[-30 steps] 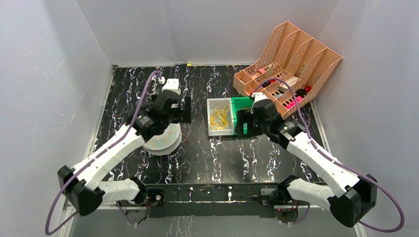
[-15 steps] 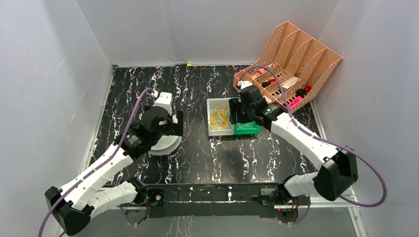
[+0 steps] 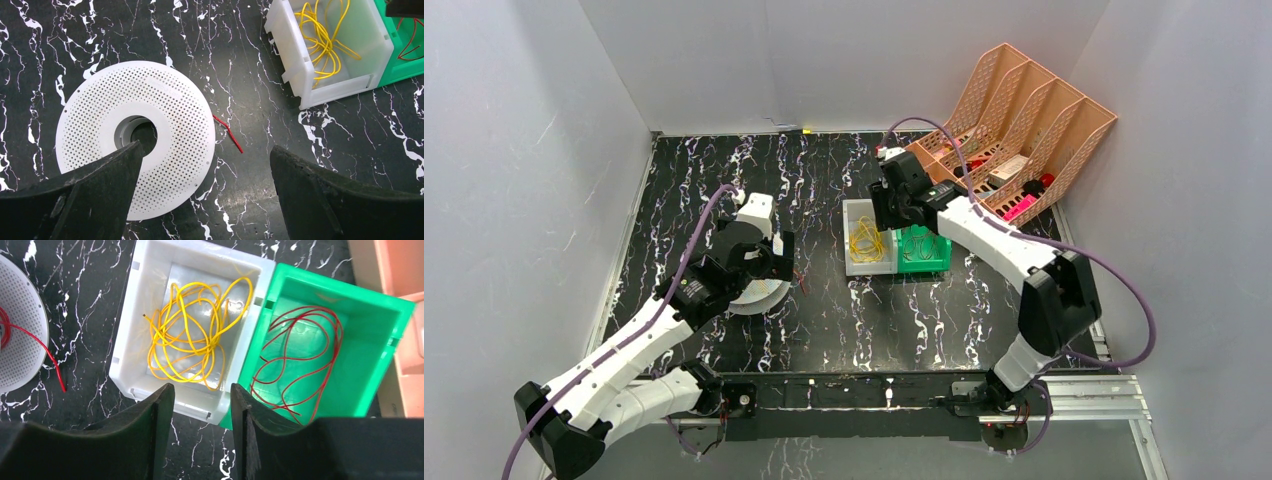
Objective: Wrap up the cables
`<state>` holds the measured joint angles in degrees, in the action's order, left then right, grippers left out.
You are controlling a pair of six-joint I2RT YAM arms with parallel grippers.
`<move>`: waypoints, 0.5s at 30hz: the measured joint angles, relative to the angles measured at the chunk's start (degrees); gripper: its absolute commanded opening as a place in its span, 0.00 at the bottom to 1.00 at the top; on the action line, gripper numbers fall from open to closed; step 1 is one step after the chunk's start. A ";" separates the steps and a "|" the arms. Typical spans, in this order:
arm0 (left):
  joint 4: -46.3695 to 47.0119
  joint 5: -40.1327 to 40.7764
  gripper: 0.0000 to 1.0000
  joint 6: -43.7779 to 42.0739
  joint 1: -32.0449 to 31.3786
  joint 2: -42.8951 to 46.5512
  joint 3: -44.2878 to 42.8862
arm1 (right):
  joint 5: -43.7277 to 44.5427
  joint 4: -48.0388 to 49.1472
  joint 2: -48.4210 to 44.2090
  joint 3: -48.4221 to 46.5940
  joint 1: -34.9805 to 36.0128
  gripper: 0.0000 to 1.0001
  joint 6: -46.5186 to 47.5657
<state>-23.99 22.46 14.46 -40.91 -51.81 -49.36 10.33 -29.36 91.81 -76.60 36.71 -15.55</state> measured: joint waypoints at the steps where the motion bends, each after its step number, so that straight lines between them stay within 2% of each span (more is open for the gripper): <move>1: -0.02 0.00 0.98 0.00 0.00 0.00 0.04 | -0.39 0.07 1.03 -0.46 0.00 0.50 0.17; 15: -0.02 0.02 0.98 -0.17 0.00 0.00 0.09 | -4.79 0.98 16.50 -7.98 -0.26 0.44 1.01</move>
<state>-24.01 22.48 14.28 -40.91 -51.81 -49.28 5.54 -28.38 108.31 -84.58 36.45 -14.55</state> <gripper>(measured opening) 0.983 0.455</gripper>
